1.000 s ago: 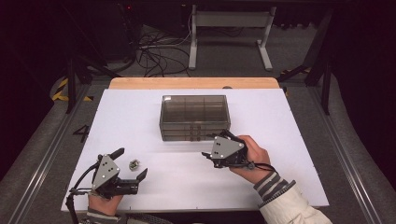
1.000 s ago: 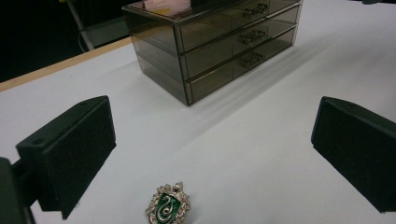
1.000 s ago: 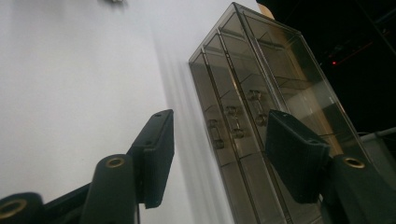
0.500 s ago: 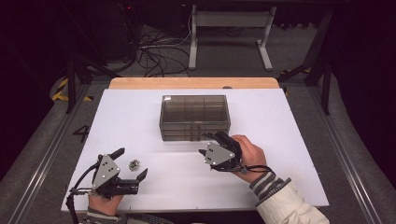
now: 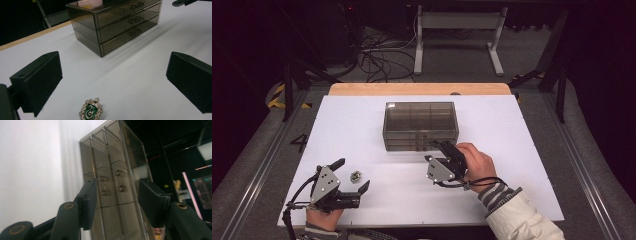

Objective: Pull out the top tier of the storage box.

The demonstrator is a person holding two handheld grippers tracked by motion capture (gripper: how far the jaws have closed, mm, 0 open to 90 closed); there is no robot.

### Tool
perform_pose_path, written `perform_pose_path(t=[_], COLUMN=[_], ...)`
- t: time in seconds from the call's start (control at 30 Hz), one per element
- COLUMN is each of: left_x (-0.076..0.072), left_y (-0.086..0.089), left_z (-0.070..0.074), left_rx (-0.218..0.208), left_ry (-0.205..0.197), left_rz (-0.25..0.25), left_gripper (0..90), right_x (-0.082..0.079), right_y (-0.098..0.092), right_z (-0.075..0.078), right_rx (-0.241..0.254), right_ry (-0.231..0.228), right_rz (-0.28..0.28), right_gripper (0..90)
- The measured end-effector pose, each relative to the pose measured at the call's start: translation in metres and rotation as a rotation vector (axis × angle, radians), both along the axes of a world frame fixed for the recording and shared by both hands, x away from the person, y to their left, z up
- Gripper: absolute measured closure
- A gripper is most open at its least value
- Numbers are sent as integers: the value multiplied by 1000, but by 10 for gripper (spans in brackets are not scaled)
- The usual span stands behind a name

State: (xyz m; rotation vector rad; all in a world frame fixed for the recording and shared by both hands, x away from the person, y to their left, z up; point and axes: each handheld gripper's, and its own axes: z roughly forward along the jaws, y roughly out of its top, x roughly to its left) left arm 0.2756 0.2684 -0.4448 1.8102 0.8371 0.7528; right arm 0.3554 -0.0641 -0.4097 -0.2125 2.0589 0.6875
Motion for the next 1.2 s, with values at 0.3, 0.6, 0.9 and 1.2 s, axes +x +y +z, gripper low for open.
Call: perform_pose_path(t=[0.3, 0.6, 0.9, 1.2], left_x=[0, 0, 0, 0], left_y=[0, 0, 0, 1], left_z=[0, 0, 1, 1], left_rx=[1, 3, 6, 6], left_ry=[-1, -3, -6, -8], left_rz=[0, 0, 3, 2], left_gripper=[9, 12, 13, 13], right_x=[2, -1, 0, -1], right_y=[8, 15, 20, 21], right_z=[-9, -20, -29, -36], right_rx=[-17, -58, -89, -93], right_ry=[-100, -198, -282, -327], right_rz=[-34, -30, -51, -77], right_gripper=[559, 593, 608, 631])
